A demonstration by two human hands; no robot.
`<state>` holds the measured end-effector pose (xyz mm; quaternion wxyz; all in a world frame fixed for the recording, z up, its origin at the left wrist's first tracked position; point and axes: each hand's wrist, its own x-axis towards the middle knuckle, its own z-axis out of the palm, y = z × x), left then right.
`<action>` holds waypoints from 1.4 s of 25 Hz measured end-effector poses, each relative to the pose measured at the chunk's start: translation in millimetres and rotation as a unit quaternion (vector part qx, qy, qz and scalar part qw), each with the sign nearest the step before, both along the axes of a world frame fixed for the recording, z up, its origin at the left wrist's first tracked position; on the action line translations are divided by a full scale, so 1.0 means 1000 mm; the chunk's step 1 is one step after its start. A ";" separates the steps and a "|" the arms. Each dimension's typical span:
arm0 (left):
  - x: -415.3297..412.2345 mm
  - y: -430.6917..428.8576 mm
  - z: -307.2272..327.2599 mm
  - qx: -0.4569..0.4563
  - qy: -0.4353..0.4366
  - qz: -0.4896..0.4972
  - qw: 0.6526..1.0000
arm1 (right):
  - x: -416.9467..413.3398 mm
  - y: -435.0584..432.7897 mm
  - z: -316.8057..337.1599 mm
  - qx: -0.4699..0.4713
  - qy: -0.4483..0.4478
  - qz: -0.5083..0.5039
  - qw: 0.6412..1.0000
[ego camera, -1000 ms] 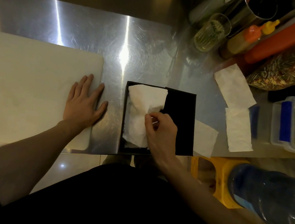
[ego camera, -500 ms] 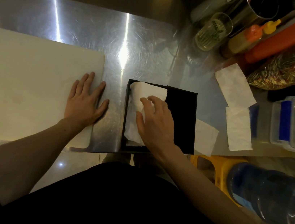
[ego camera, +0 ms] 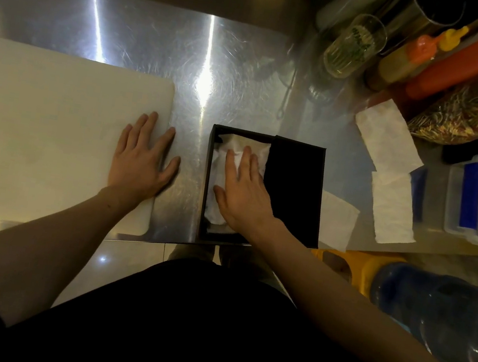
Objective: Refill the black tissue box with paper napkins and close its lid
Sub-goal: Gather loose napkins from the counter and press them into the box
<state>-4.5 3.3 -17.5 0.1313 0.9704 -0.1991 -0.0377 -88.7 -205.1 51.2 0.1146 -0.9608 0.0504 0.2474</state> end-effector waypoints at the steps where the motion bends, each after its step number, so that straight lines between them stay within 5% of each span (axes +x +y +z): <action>1: 0.000 0.000 0.000 0.000 0.002 -0.001 1.000 | 0.003 0.001 0.001 0.002 0.013 -0.004 1.000; 7: 0.000 0.000 -0.002 -0.003 -0.012 0.000 1.000 | -0.017 -0.004 0.042 0.017 -0.133 0.095 0.986; 11: 0.000 -0.001 -0.002 0.001 -0.013 0.001 1.000 | -0.019 -0.006 0.036 -0.049 -0.038 0.200 0.978; 24: 0.000 -0.001 0.000 0.005 -0.002 0.002 1.000 | -0.013 -0.009 0.026 -0.047 0.061 0.151 0.986; 35: 0.000 -0.001 0.001 0.002 0.003 -0.001 1.000 | -0.020 -0.017 0.029 0.018 0.009 0.060 0.998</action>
